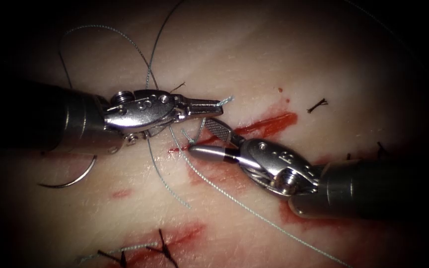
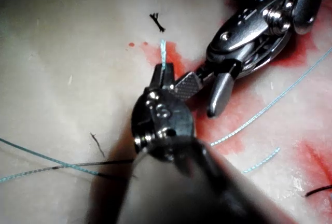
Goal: Wound Closure
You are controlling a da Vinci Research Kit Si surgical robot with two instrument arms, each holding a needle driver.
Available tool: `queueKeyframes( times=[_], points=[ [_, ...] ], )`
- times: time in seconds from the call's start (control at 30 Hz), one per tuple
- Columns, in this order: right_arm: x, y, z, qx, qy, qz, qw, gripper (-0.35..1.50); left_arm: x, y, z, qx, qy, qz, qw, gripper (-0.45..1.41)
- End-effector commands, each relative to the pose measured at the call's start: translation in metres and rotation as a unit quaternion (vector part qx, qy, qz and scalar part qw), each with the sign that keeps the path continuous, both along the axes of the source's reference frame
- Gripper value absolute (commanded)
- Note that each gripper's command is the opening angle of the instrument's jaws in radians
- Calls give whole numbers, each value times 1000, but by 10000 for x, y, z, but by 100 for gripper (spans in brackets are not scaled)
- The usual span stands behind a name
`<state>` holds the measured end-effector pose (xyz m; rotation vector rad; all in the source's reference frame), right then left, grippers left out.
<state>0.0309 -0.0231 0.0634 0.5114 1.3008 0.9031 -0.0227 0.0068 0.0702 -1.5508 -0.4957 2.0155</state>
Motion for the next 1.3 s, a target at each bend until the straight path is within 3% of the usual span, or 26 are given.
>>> queueKeyframes(
  times=[0.03,0.57,1.07,1.1,1.13,1.2,1.3],
  points=[
    [12,-1,5,-1,0,1,1000,128,-5,-3,6,0,0,1,1000,-45],
    [48,4,19,-5,-1,5,1000,130,-6,-3,5,1,0,2,1000,-45],
    [57,10,16,-9,7,12,1000,126,-7,-6,4,0,0,1,1000,-45],
    [57,10,16,-9,7,12,1000,121,-7,-6,4,0,0,1,1000,-45],
    [57,10,16,-11,6,11,1000,100,-7,-6,4,0,0,1,1000,-45],
    [57,9,16,-12,6,10,1000,86,-7,-6,4,0,0,1,1000,-45],
    [58,7,15,-15,6,8,1000,41,-7,-6,4,1,0,1,1000,-45]
  ],
)
